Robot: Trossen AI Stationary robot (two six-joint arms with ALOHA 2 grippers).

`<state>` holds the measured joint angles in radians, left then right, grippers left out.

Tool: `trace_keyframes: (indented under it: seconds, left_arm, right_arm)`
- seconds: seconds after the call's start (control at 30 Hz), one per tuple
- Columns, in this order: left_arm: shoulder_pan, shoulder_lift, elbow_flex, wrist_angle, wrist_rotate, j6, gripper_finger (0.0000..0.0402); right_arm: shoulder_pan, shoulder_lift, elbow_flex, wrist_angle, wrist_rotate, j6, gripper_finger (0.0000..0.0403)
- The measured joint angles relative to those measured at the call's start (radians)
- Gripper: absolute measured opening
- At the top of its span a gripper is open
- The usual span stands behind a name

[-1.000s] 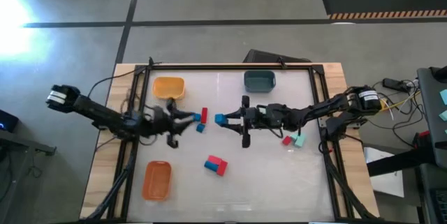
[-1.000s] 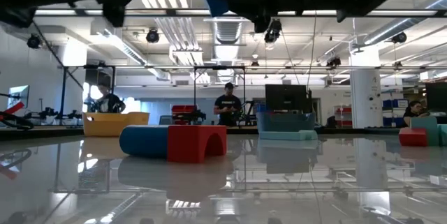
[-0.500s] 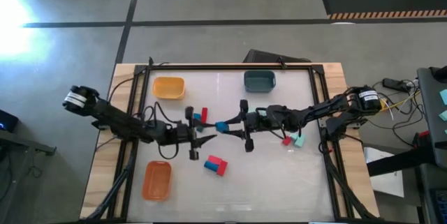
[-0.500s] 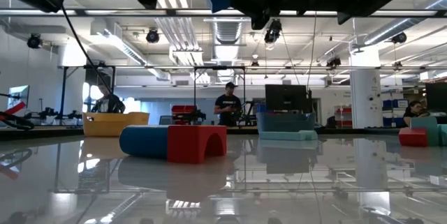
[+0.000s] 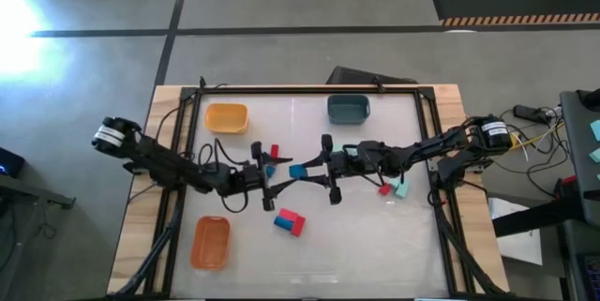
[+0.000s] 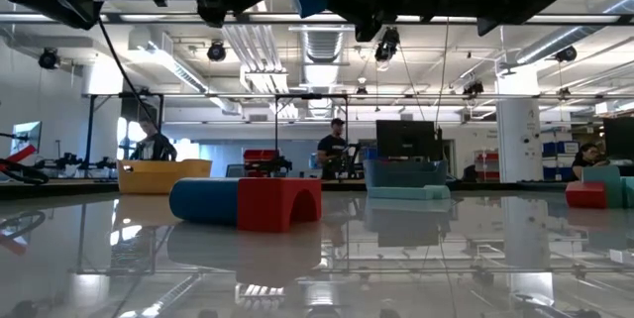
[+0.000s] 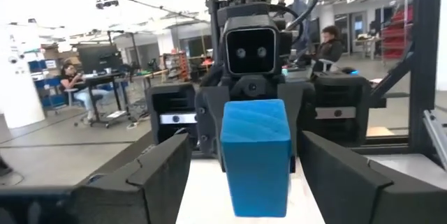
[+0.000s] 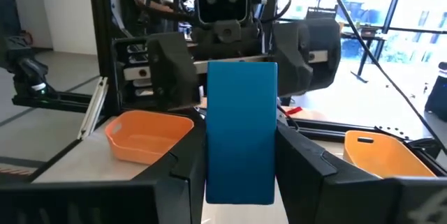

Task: Sort & place blocks by color
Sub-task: Put the top right blue block into the yellow bin

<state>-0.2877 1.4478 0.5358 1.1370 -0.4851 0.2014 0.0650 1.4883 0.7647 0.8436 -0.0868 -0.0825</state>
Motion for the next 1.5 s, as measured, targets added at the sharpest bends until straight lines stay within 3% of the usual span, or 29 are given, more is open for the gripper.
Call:
trace_keyframes:
  seconds: [0.17,0.33,0.63,0.8,0.9,0.97,1.03,1.13,1.2,1.33,1.4,1.5]
  left_arm:
    - [0.007,0.066,0.019,0.117,0.032,0.054,0.0246]
    - [0.006,0.071,0.03,0.11,0.036,0.067,0.0235]
    - [0.005,0.068,0.029,0.108,0.042,0.06,0.0117]
    - [0.006,0.051,0.029,0.077,0.023,0.071,0.0117]
    - [0.006,0.034,0.029,0.05,-0.051,0.069,0.0117]
    - [0.006,0.003,0.029,-0.024,-0.171,0.064,0.0117]
    - [0.011,-0.051,0.029,-0.164,-0.355,0.036,0.0117]
    - [0.044,-0.157,0.029,-0.447,-0.7,-0.089,0.0117]
    - [0.084,-0.231,0.036,-0.65,-0.838,-0.181,0.0117]
    - [0.221,-0.342,0.088,-0.962,-0.818,-0.334,0.0117]
    - [0.316,-0.368,0.122,-1.096,-0.73,-0.397,0.0117]
    - [0.484,-0.373,0.201,-1.363,-0.495,-0.527,0.0117]
  right_arm:
    - [0.0,0.0,0.0,0.0,0.0,-0.012,0.0115]
    - [0.0,0.0,0.0,-0.001,-0.004,-0.014,0.0115]
    - [0.0,0.0,0.0,0.0,-0.021,-0.02,0.0117]
    - [-0.002,-0.002,0.0,-0.018,-0.012,0.007,0.0182]
    - [-0.01,-0.023,0.0,-0.066,0.045,0.022,0.0229]
    - [-0.018,-0.055,0.0,-0.129,0.116,0.023,0.0257]
    - [-0.024,-0.097,0.0,-0.215,0.227,0.028,0.028]
    - [-0.031,-0.169,0.0,-0.356,0.4,0.04,0.0303]
    - [-0.034,-0.216,0.0,-0.435,0.478,0.051,0.0312]
    - [-0.033,-0.278,0.0,-0.511,0.511,0.06,0.0317]
    - [-0.033,-0.291,0.0,-0.517,0.509,0.065,0.0315]
    - [-0.033,-0.296,0.0,-0.52,0.506,0.065,0.0309]
